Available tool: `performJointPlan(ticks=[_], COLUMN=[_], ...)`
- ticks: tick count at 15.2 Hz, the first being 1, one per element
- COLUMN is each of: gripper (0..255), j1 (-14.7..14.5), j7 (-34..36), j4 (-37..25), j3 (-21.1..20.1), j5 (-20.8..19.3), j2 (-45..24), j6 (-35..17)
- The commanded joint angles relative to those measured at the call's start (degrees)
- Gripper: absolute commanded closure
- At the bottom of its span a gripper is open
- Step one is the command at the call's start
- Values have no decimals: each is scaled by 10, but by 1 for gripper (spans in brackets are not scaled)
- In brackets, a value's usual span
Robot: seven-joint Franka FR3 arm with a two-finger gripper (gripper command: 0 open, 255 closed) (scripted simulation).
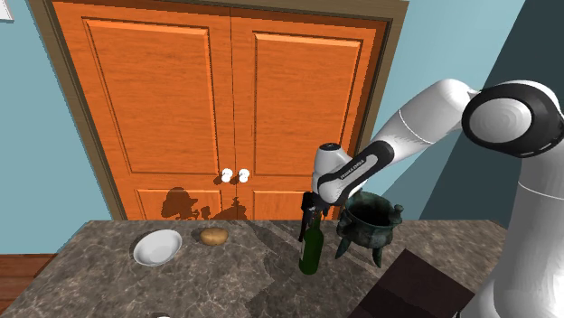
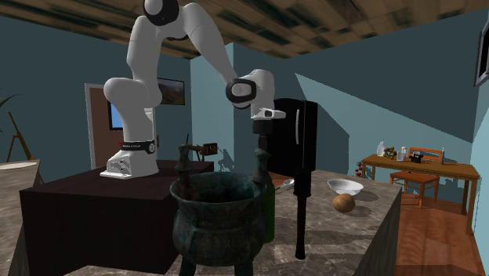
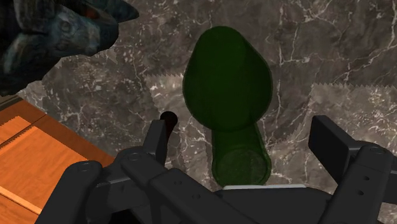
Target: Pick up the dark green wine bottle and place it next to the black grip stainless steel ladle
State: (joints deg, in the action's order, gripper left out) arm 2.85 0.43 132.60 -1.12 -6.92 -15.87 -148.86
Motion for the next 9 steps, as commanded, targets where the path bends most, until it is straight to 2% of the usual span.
performJointPlan(ticks=[1, 5, 6, 9], gripper=[0, 0, 255, 255], j1=[0, 0, 0, 0], j7=[0, 0, 0, 0], j4=[0, 0, 0, 0], j3=[0, 0, 0, 0], j5=[0, 0, 0, 0], j2=[-1, -1, -1, -1], j6=[-2, -1, -1, -1])
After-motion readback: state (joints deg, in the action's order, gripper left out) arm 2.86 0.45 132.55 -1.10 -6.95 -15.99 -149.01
